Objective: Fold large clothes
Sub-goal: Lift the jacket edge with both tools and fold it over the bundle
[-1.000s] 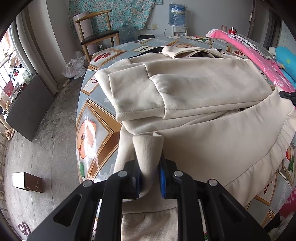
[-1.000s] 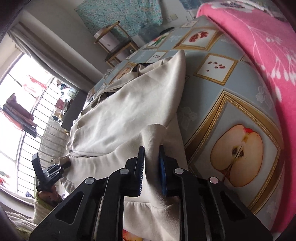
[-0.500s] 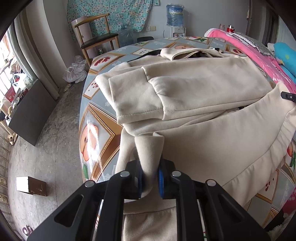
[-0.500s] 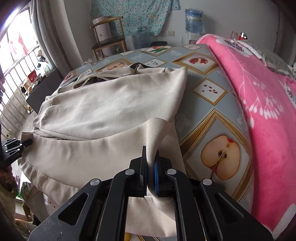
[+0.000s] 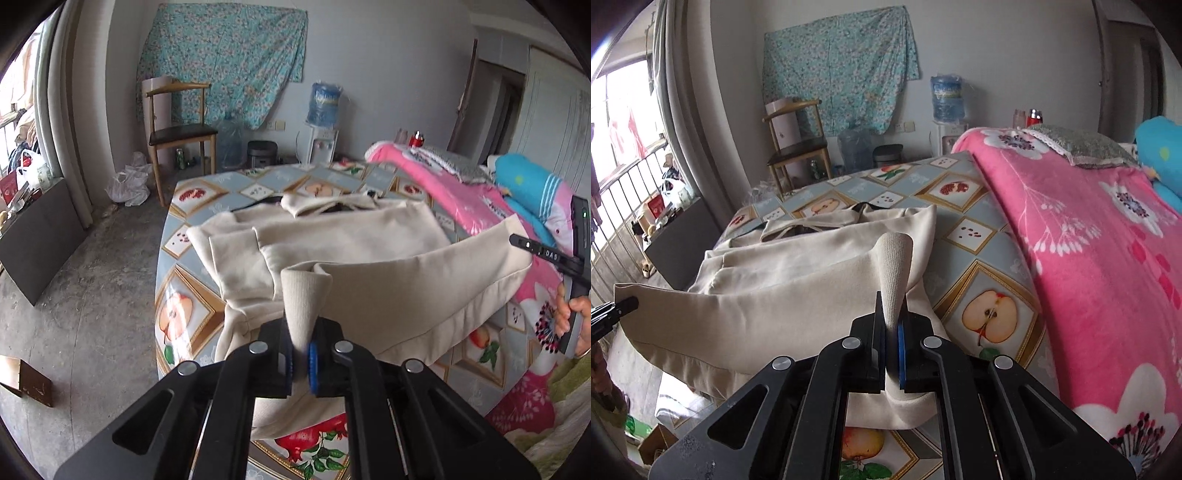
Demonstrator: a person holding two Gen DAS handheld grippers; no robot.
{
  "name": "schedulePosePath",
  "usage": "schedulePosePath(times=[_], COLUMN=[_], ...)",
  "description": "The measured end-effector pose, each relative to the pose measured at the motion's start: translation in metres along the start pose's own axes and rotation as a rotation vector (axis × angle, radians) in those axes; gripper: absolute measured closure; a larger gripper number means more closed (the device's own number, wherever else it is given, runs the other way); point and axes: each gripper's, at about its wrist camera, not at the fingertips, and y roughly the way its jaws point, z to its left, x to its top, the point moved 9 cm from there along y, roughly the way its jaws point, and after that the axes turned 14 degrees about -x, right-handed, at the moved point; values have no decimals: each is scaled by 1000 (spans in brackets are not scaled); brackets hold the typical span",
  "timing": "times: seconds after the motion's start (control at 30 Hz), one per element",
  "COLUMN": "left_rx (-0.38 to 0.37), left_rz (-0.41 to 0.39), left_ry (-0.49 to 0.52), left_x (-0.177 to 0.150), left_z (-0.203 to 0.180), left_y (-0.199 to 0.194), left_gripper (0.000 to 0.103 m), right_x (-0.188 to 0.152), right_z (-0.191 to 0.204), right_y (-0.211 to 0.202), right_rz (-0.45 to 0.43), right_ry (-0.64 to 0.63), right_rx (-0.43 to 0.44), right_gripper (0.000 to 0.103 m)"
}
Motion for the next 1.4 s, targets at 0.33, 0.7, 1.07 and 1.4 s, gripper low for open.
schedulePosePath(times=[0.33, 0.7, 1.07, 1.4], left_rx=[35, 110, 236, 112], left_rz=[-71, 60, 172, 237], left_ry=[29, -25, -157, -10], left_x=[77, 182, 145, 73], left_z=[35, 139, 201, 109], left_y=[20, 162, 186, 133], left_gripper=[97, 97, 77, 68], right_x=[82, 185, 138, 55], right_z=[15, 59, 25, 49], right_y=[36, 214, 265, 141], right_rz=[-103, 33, 228, 146], right_ry=[-36, -28, -11, -193], right_rx=[25, 70, -130, 64], right_gripper=[98, 98, 63, 50])
